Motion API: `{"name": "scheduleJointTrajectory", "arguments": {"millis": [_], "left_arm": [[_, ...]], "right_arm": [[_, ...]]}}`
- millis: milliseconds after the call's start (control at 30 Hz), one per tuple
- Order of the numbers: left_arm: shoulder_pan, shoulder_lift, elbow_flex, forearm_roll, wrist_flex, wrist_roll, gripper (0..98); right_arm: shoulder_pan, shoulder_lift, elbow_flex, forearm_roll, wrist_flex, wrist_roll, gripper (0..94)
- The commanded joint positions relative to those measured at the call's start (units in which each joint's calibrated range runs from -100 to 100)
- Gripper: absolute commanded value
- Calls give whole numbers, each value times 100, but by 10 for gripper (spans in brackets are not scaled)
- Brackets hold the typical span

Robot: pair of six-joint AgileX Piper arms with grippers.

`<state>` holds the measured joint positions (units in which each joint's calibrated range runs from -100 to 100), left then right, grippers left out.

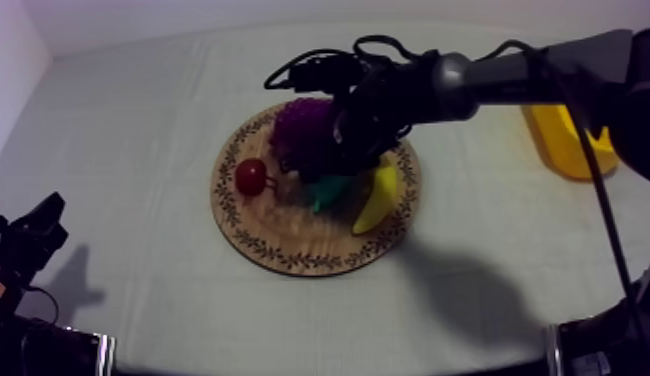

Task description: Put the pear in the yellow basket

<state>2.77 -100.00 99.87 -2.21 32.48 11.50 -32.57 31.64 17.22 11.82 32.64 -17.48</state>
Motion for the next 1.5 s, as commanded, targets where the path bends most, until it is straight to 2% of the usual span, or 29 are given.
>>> {"name": "scheduleJointTrajectory", "arguments": {"millis": [0, 233, 367, 600, 767, 867, 1067, 1333, 1467], "left_arm": [[1, 0, 2, -2, 1, 0, 1], [1, 0, 2, -2, 1, 0, 1], [1, 0, 2, -2, 1, -2, 1], [1, 0, 2, -2, 1, 0, 1], [1, 0, 2, -2, 1, 0, 1], [1, 0, 2, -2, 1, 0, 1], [1, 0, 2, -2, 1, -2, 1], [1, 0, 2, -2, 1, -2, 1], [1, 0, 2, -2, 1, -1, 1]], "right_arm": [[42, -284, 63, 66, -91, -40, 381], [407, -1567, 366, 343, -182, -66, 373], [783, -2388, 473, 499, -201, 67, 375], [1771, -3484, 591, 595, -513, 686, 378], [2542, -3883, 730, 538, -985, 1279, 380], [2921, -3955, 791, 314, -1171, 1704, 384], [3493, -3905, 956, -621, -1406, 2687, 389], [3974, -3518, 1313, -1348, -1454, 3037, 387], [4125, -3208, 1493, -1517, -1503, 3071, 386]]}}
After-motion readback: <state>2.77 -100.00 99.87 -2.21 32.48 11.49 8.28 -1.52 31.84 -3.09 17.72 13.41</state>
